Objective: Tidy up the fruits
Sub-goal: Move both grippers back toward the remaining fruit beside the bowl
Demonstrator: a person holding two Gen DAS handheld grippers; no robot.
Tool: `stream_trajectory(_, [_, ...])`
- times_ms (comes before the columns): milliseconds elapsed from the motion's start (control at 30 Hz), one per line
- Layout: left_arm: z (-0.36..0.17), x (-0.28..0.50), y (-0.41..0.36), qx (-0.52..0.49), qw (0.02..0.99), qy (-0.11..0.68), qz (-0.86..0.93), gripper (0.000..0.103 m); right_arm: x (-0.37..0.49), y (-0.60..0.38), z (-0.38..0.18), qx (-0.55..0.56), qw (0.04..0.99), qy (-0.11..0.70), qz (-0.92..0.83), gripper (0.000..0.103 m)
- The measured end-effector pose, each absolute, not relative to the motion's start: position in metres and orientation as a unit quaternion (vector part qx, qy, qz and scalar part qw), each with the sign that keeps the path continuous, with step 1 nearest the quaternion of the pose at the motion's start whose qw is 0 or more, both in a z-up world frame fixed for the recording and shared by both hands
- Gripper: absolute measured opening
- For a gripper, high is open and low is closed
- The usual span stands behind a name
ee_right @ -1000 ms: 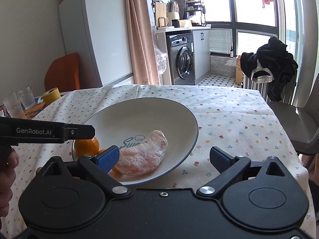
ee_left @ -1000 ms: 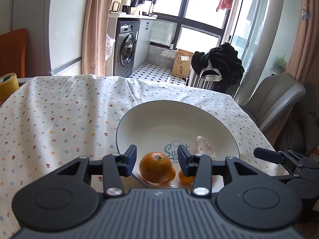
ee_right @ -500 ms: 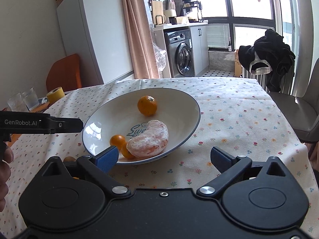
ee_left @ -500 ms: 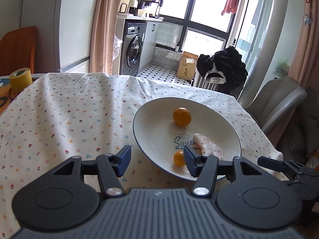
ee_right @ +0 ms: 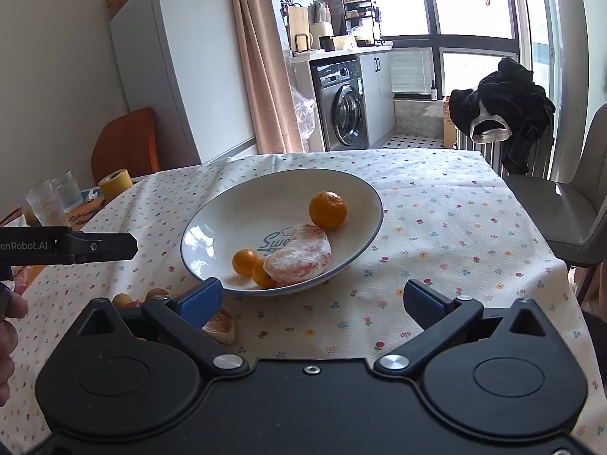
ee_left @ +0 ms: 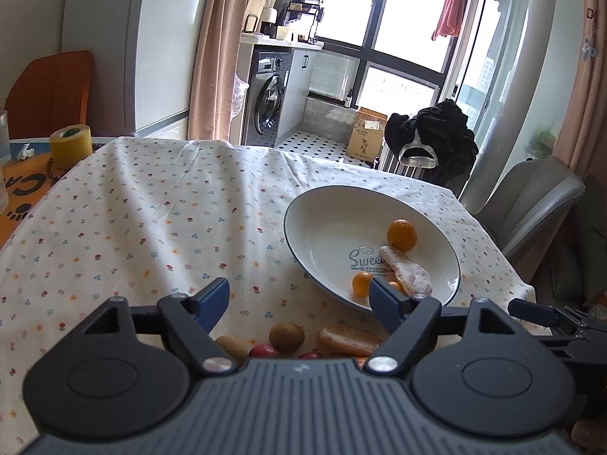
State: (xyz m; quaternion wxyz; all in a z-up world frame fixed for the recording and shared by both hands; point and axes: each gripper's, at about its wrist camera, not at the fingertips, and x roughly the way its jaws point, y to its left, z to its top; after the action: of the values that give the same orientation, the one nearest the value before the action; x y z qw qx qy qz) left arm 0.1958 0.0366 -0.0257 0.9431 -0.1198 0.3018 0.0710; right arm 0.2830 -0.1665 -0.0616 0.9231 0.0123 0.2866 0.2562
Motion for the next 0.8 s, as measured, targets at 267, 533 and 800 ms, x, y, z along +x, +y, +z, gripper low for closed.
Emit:
stream_trajectory(267, [-0.028, 0.175, 0.043, -0.124, 0.941, 0.301, 0.088, 0.086, 0.267, -0.163, -0.058, 0.006, 0.918, 0.289, 0.273, 0.103])
stream_trajectory(533, [-0.032, 0.153, 0.05, -0.128, 0.941, 0.298, 0.097, 0.087, 0.256, -0.162, -0.055, 0.007, 0.915, 0.29, 0.28, 0.103])
stream_trajectory(800, [-0.035, 0.135, 0.053, -0.135, 0.941, 0.296, 0.093, 0.087, 0.24, -0.156, -0.052, -0.004, 0.912, 0.288, 0.293, 0.103])
